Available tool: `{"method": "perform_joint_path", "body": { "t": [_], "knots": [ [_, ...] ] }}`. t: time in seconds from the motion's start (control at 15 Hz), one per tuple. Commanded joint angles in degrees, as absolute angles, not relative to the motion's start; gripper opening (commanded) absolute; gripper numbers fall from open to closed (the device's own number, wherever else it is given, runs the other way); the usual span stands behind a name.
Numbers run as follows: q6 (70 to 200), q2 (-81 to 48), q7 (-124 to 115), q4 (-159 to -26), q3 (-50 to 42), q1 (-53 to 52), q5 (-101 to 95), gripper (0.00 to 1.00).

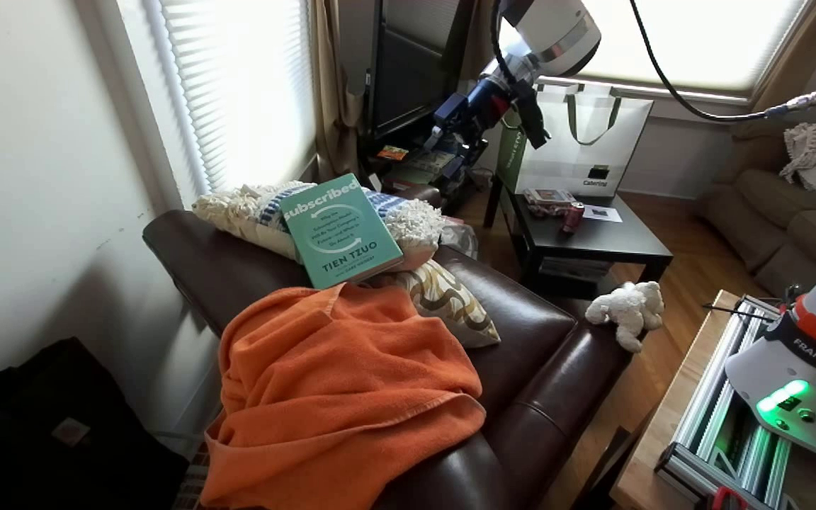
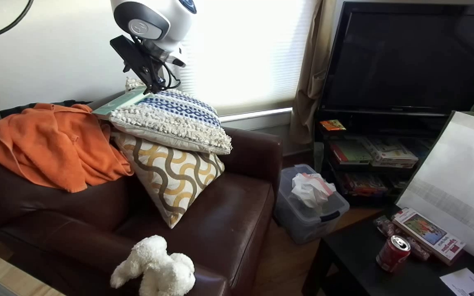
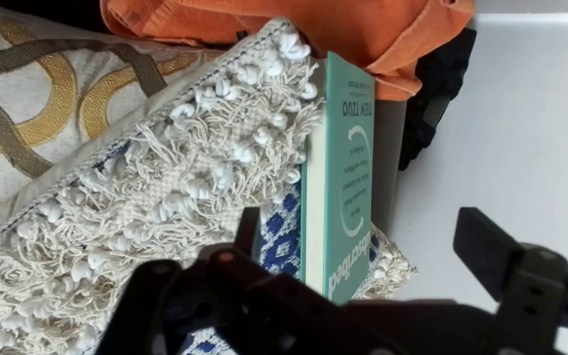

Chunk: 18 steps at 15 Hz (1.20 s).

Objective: Put the book on the seat of the sofa

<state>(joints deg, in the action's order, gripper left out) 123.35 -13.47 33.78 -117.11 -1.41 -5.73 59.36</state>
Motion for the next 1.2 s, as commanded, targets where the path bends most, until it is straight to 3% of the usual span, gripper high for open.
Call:
{"method": "perform_joint_path", "body": {
  "t": [0.0, 0.33, 1.13],
  "knots": [
    [123.50, -13.64, 33.45, -116.81, 0.56, -3.81, 58.84, 1.00],
    [123.49, -14.59, 34.27, -115.41, 0.71, -3.31, 59.16, 1.00],
    [114.47, -33.40, 37.94, -93.49, 4.04, -1.14, 53.64, 1.00]
  ]
}}
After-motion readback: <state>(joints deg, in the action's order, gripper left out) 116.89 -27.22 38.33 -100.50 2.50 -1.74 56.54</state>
